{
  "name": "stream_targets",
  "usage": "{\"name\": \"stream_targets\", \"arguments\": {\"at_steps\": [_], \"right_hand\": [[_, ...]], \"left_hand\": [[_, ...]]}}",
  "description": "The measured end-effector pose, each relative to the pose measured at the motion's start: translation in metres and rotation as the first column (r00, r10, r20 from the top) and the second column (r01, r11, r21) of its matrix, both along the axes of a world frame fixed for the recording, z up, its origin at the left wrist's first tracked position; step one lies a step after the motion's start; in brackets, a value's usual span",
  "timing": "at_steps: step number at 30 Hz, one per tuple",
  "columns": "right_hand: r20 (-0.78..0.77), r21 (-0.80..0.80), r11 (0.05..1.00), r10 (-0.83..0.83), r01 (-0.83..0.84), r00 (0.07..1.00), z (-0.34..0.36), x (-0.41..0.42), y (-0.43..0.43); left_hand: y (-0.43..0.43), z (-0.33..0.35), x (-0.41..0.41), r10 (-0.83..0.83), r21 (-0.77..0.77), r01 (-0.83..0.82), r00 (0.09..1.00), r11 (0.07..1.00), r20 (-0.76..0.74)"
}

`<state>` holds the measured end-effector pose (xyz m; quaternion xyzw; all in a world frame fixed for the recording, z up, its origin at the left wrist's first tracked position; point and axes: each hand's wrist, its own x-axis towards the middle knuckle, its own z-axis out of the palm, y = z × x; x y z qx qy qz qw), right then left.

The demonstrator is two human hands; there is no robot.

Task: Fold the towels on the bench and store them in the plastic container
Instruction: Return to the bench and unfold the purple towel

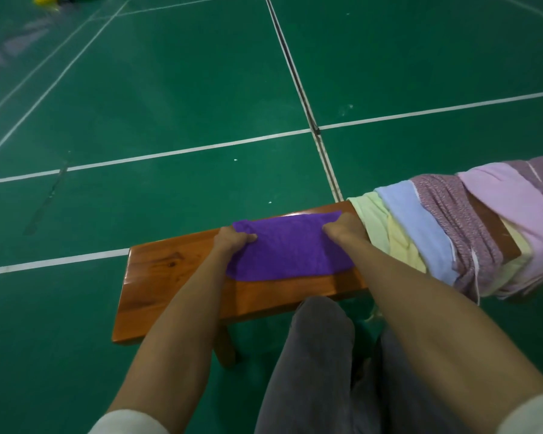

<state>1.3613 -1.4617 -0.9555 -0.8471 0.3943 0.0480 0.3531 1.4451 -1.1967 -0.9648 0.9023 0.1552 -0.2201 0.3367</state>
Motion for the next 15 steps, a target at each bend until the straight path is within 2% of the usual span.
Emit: {"name": "stream_targets", "arguments": {"at_steps": [2, 7, 11, 15], "right_hand": [[0.022, -0.020, 0.999, 0.032, -0.031, 0.999, 0.002, -0.002, -0.003], [-0.009, 0.007, 0.994, 0.108, -0.108, 0.994, 0.008, -0.010, -0.012], [-0.021, 0.133, 0.984, 0.123, -0.119, 0.992, 0.015, -0.019, -0.013], [-0.028, 0.315, 0.948, 0.049, -0.038, 0.998, 0.020, -0.025, -0.019]], "left_hand": [[0.005, -0.001, 0.001, 0.045, -0.053, -0.044, 0.999, 0.998, 0.005], [-0.011, 0.033, 0.000, 0.027, 0.038, -0.032, 0.992, 0.999, 0.125], [-0.061, 0.059, -0.005, -0.110, 0.034, 0.107, 0.985, 0.994, 0.134], [-0.122, 0.072, -0.024, -0.259, 0.027, 0.258, 0.959, 0.966, 0.111]]}}
